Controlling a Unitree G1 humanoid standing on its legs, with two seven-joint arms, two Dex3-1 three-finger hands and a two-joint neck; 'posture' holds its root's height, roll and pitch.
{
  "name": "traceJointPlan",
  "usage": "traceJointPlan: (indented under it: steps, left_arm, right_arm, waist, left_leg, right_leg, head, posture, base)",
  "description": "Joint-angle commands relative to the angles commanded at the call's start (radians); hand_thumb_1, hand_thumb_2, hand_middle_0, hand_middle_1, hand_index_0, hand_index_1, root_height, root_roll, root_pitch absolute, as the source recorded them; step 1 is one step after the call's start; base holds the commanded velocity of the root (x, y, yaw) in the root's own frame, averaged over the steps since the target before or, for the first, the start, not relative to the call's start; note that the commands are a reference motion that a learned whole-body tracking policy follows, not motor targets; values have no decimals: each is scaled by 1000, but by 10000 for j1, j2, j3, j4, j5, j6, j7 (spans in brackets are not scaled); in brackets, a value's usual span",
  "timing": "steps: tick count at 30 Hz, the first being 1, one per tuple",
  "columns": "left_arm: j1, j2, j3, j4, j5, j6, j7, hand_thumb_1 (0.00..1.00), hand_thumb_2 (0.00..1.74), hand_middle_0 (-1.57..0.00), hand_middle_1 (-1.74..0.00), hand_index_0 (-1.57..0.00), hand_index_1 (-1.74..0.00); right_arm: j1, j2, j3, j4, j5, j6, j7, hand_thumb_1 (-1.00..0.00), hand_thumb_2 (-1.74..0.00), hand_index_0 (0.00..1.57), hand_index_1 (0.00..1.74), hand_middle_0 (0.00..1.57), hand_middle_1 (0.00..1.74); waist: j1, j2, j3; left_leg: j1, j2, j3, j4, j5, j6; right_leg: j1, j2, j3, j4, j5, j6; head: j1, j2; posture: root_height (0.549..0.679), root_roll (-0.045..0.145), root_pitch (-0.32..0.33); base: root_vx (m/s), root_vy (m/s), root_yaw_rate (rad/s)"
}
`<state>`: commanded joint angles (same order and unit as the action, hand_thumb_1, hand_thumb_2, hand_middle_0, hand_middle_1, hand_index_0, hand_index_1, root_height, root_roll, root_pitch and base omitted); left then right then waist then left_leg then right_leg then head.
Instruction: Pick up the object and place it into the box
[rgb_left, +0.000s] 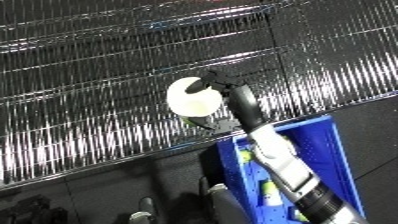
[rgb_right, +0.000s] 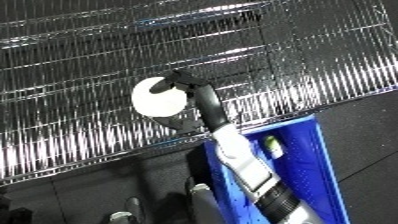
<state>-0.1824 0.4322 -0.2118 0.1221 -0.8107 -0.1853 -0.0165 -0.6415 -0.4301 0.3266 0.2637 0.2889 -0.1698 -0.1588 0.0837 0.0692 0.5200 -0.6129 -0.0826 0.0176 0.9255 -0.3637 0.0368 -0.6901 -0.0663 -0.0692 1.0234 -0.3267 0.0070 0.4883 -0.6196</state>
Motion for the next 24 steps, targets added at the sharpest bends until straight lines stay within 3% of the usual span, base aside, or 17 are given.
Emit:
traceJointPlan:
  steps: [10,19,24]
  left_arm:
    - [193,27,253,-52,60,-235,-73,1000,1740,-1570,-1740,-1570,-1740]
    - [525,20,780,-134,216,-366,-187,1000,1740,-1570,-1740,-1570,-1740]
    - [622,17,1066,-88,258,-387,-264,1000,1740,-1570,-1740,-1570,-1740]
  right_arm:
    - [680,-124,-611,-1001,-149,-378,-409,-750,-1305,1178,1305,1178,1305]
    - [2221,-365,-1718,-2490,-315,-1208,-541,-750,-1305,1178,1305,1178,1305]
    - [2851,-571,-2254,-3172,-427,-1334,-703,-750,-1305,1178,1305,1178,1305]
  waist:
    - [-231,-107,0]
    - [-673,-307,-7]
    - [-903,-375,-126]
  left_leg:
    - [329,89,-32,-397,81,-4]
    - [874,357,-3,-875,181,-44]
    - [1145,510,84,-1220,279,-93]
  right_leg:
    - [293,88,40,-353,88,57]
    - [844,215,201,-910,232,163]
    - [1139,262,278,-1337,348,210]
  head:
    - [156,198]
    - [19,506]
    - [232,686]
  posture:
    - [606,61,40]
    - [615,58,28]
    - [622,59,31]
  base:
    - [-54,-32,-72]
    - [-62,-47,-181]
    - [-55,-34,-224]
